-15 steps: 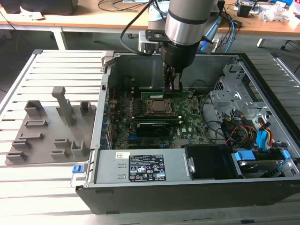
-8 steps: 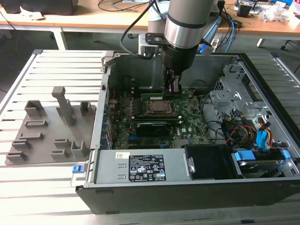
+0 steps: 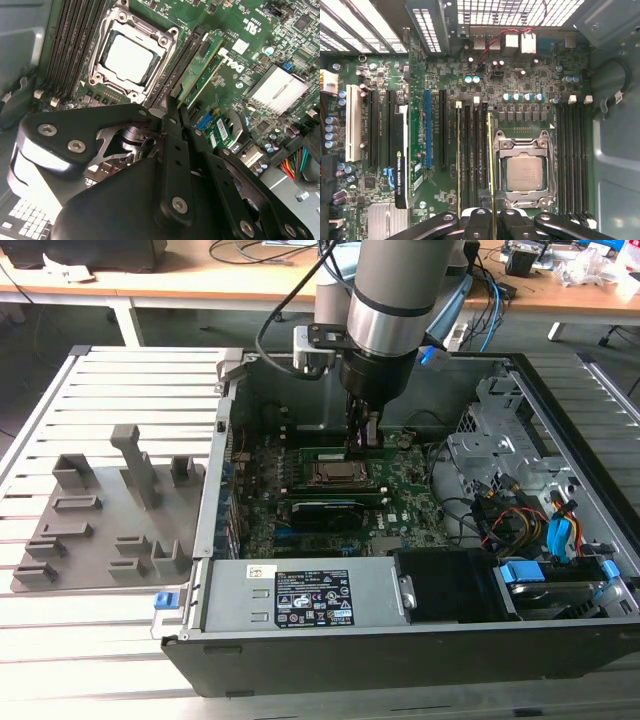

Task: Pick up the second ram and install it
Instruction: 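Insert the second ram into the second slot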

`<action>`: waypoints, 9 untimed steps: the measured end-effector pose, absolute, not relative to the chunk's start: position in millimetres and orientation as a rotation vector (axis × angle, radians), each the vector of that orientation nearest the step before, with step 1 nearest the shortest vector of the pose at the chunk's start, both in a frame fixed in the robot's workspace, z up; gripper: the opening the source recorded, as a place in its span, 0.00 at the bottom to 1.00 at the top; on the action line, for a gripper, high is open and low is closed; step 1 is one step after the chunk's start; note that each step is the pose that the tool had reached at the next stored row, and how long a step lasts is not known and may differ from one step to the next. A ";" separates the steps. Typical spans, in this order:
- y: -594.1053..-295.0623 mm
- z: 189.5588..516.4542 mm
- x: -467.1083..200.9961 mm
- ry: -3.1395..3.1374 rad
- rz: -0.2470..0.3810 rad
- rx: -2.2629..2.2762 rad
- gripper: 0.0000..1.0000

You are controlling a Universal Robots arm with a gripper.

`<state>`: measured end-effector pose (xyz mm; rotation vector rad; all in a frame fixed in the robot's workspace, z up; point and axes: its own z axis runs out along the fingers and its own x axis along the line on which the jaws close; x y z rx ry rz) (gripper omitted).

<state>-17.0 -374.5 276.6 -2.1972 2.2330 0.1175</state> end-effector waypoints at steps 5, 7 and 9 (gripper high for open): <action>-374.5 269.3 -17.0 2.233 0.118 -2.197 0.14; -374.5 267.0 -17.0 2.233 0.118 -2.197 0.14; -374.5 263.6 -17.0 2.233 0.118 -2.197 0.14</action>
